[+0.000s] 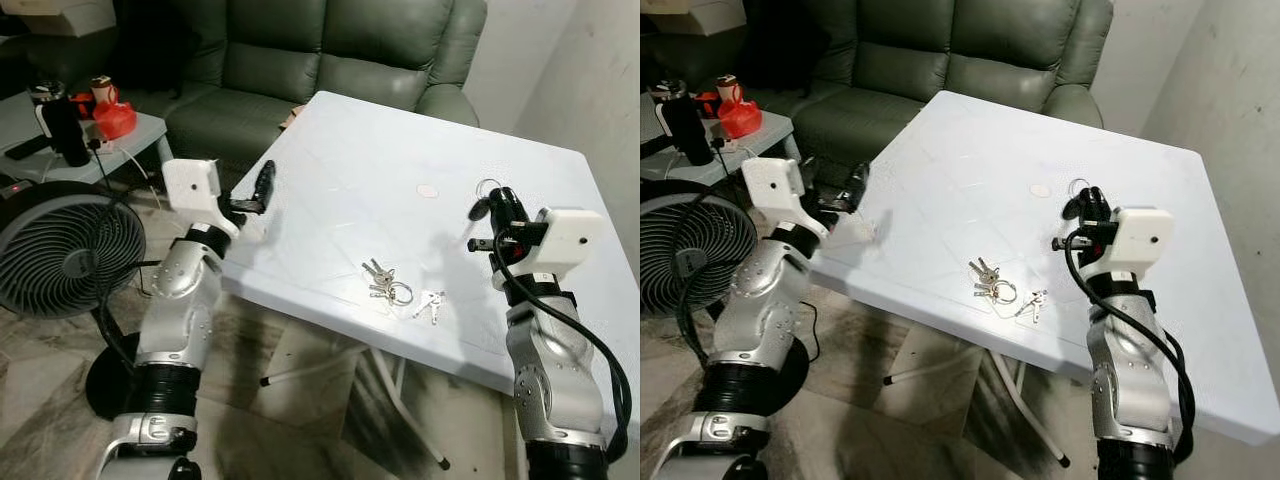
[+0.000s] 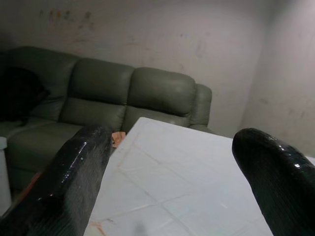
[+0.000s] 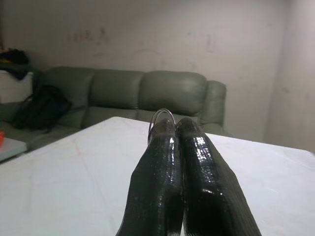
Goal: Hang keys on a hook
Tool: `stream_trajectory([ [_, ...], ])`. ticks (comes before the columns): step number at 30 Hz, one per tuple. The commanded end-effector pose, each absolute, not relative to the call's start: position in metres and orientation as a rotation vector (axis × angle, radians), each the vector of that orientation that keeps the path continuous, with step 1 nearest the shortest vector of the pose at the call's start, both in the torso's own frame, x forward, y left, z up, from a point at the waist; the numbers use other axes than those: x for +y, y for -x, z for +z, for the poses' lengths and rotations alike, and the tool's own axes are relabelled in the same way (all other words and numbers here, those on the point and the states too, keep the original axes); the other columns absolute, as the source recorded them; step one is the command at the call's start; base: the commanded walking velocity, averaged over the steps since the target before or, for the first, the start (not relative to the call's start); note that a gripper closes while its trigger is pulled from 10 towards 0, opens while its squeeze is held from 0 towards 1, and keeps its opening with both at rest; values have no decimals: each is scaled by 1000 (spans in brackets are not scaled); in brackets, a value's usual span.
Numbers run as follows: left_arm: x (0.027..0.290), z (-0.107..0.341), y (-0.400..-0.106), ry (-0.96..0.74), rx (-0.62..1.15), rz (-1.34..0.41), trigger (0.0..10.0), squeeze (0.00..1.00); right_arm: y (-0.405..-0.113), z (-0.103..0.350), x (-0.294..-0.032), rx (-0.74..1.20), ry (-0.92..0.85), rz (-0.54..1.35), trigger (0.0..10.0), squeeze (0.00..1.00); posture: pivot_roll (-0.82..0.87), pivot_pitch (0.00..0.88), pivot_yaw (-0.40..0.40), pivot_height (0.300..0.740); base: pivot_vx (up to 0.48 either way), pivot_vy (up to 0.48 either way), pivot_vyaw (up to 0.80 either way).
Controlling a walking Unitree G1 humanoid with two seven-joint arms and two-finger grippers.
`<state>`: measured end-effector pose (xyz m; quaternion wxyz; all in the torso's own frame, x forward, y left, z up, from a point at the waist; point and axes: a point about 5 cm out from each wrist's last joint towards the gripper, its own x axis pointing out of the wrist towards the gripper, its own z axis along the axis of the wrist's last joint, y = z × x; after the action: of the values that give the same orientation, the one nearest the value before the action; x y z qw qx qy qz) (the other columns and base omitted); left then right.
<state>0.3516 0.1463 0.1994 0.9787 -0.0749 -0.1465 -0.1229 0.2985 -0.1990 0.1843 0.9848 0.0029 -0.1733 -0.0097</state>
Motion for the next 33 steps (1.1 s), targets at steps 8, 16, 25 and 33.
stream_trajectory([
  [8,161,195,-361,168,-240,-186,10000,0,-295,180,-195,-324,24,-70,10000,0,-2,0,-28,740,0,60,0],
  [16,161,195,-364,174,-233,-177,10000,0,-297,180,-193,-305,27,-76,10000,0,-2,0,-28,740,0,480,-180],
  [25,159,196,-366,184,-234,-169,10000,0,-299,179,-192,-286,35,-69,10000,0,-2,0,-38,740,0,230,-788],
  [33,157,196,-367,179,-237,-162,10000,0,-300,180,-191,-283,44,-61,10000,0,-2,0,-43,740,0,0,-787],
])
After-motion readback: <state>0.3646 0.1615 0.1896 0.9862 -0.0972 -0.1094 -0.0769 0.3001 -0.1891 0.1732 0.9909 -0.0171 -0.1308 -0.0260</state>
